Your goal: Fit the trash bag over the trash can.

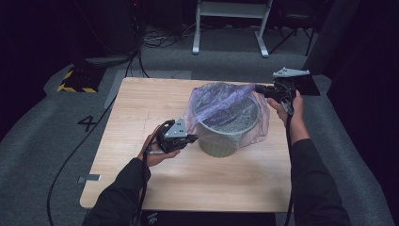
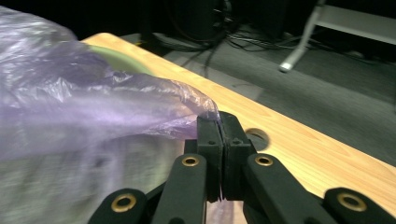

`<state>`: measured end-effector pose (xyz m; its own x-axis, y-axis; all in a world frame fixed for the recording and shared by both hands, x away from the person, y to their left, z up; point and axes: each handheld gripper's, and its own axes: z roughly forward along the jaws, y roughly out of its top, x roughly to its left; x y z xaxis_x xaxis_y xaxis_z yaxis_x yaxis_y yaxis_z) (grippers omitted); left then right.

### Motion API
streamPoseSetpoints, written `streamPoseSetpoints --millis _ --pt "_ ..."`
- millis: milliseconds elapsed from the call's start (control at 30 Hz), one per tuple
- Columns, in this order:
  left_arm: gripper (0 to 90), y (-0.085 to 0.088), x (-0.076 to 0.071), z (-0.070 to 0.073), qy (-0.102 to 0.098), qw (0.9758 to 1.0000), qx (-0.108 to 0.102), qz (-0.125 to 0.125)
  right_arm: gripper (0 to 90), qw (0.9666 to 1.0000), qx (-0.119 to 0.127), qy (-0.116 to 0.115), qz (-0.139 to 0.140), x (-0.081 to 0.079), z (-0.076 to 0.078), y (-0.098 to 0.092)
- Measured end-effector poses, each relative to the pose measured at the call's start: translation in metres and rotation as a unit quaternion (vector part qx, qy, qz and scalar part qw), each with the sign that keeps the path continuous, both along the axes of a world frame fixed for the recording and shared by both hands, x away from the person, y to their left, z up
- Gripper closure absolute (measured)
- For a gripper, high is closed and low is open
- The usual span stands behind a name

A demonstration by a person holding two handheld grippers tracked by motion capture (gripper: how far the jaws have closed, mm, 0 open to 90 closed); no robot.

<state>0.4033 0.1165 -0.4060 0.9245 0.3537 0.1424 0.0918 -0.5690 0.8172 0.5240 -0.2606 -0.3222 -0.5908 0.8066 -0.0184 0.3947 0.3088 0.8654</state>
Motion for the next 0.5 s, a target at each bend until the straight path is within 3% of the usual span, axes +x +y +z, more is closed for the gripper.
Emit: streamPoseSetpoints --millis 167,267,367,500 --pt "90.0 0.006 -0.005 -0.004 0.011 0.9997 0.010 -0.018 88.8 0.9994 -0.013 0.010 -0.032 0.010 -0.011 -0.005" --pt "90.0 0.008 -0.008 -0.007 0.020 0.9992 0.016 -0.031 88.9 0.9989 -0.014 0.019 -0.040 0.015 -0.018 -0.007" --pt "90.0 0.010 -0.011 -0.009 0.016 0.9991 0.022 -0.034 88.9 0.9985 -0.014 0.032 -0.043 0.019 -0.026 -0.008" --pt "86.7 0.014 -0.016 -0.007 0.007 0.9995 0.006 -0.031 88.9 0.9985 -0.015 0.037 -0.038 0.019 -0.031 -0.007"
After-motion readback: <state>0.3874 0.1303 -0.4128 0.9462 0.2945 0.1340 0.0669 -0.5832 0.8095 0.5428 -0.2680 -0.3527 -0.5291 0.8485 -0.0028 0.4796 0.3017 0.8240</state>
